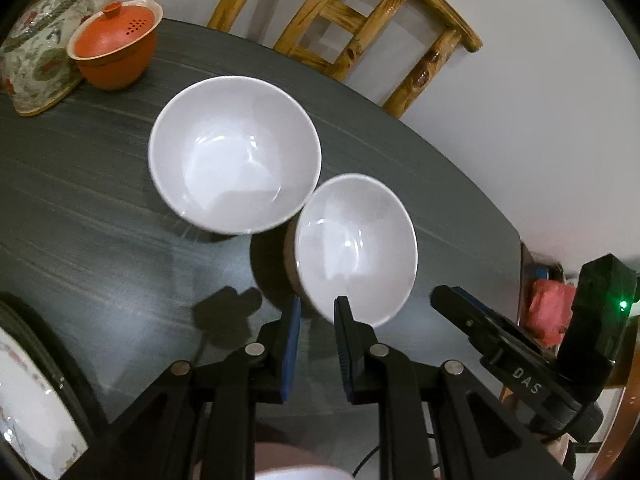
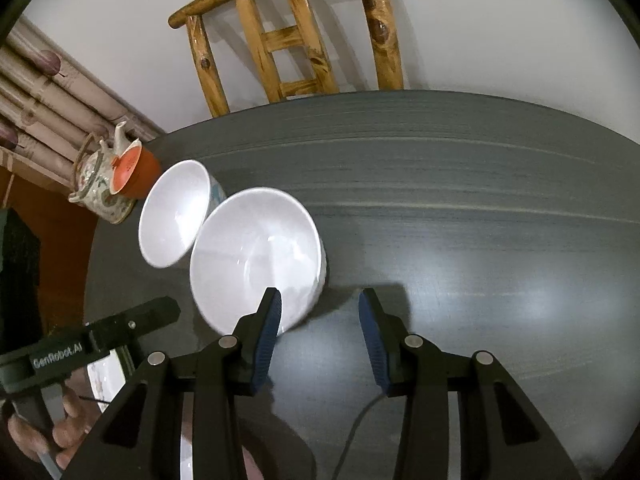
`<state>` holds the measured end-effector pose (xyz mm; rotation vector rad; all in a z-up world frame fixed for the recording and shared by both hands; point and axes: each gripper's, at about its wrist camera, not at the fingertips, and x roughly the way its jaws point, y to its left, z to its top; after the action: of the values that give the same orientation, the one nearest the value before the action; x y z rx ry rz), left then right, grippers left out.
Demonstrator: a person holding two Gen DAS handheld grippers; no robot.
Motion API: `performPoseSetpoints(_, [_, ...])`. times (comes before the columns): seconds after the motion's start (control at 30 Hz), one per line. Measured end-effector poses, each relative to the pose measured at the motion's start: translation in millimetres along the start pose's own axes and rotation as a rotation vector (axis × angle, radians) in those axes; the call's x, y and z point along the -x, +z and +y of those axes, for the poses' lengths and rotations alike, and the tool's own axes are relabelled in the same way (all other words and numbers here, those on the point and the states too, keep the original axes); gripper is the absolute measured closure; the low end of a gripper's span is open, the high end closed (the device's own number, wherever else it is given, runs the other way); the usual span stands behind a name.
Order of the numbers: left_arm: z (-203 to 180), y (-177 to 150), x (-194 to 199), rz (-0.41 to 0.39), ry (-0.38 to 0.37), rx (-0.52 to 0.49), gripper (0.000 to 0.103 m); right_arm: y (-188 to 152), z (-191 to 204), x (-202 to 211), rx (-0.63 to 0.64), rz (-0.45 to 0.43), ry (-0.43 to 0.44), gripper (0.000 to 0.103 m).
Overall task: Organize plates and bowls
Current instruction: 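Close both tools on the white 'Rabbit' bowl rim and lift it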
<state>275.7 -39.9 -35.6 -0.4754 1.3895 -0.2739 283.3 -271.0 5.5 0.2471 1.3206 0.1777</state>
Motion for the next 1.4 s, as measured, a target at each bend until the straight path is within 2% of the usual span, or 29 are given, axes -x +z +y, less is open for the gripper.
performPoseSetpoints(0.13, [1,10,-13,0.012,0.006,0.015,0.086,12,-1,-17,0.006,0.022,-0.003,0.065])
performPoseSetpoints(0.33, [3,19,-32,0.030,0.029,0.018,0.086,22,-2,-40,0.016,0.051,-0.011,0.074])
performPoseSetpoints(0.43, [3,23,-40,0.037,0.044,0.010,0.086,25,-3,-47,0.019,0.060,-0.011,0.080])
performPoseSetpoints(0.5, [4,24,-44,0.043,0.051,0.002,0.086,26,-4,-51,0.016,0.063,-0.008,0.089])
performPoseSetpoints(0.67, [4,24,-51,0.042,0.065,-0.021,0.087,25,-4,-58,0.013,0.070,-0.002,0.094])
performPoseSetpoints(1.0, [-5,16,-46,0.042,0.094,-0.066,0.089,13,-3,-43,-0.006,0.054,-0.022,0.094])
performPoseSetpoints(1.4, [-32,-11,6,-0.007,0.086,-0.125,0.089,-9,15,18,0.009,0.003,-0.043,0.093])
